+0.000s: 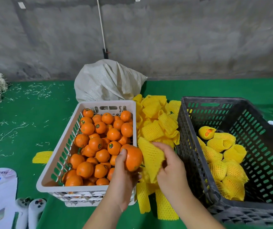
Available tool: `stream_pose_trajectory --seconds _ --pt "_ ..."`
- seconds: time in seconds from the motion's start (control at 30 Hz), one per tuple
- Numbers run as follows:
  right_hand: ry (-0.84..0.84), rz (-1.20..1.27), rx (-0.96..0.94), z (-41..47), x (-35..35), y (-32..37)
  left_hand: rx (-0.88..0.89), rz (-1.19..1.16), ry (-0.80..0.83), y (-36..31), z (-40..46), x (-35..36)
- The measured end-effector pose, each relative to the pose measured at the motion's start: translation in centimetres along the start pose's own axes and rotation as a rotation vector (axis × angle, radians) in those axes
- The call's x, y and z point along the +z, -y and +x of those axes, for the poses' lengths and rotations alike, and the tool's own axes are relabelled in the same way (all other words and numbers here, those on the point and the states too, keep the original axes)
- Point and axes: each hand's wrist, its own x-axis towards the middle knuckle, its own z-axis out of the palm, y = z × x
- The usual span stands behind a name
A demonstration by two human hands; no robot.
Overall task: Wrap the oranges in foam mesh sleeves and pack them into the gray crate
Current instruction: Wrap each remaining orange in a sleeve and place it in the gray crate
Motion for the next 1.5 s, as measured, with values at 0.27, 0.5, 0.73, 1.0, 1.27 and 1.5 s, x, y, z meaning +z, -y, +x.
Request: stream_pose_trajectory --seconds 0.27,0.5,0.73,1.0,1.27,1.5 --pt "-0.190 -0.058 0.131 1.3 0.4 -0.2 0.258 0.280 0.132 0.9 -2.1 0.9" --pt "-0.135 -0.181 0.189 2.0 -0.3 -0.7 0.252 0.346 0.328 0.8 -2.9 0.4" --pt "0.047 -0.110 0.157 2.2 -1.7 0.0 0.288 0.234 0.089 0.5 -2.6 1.2" --pt "0.023 -0.135 0.031 0.8 0.4 0.5 0.307 0.208 -0.081 -1.0 -1.8 1.2" --pt "-0.035 -0.163 0.128 1.9 0.3 0.4 0.336 0.250 0.128 0.6 -2.0 1.0" --pt "0.080 -0.042 0.029 1.3 -0.6 0.7 0.467 0.316 -0.146 -0.9 -0.8 0.4"
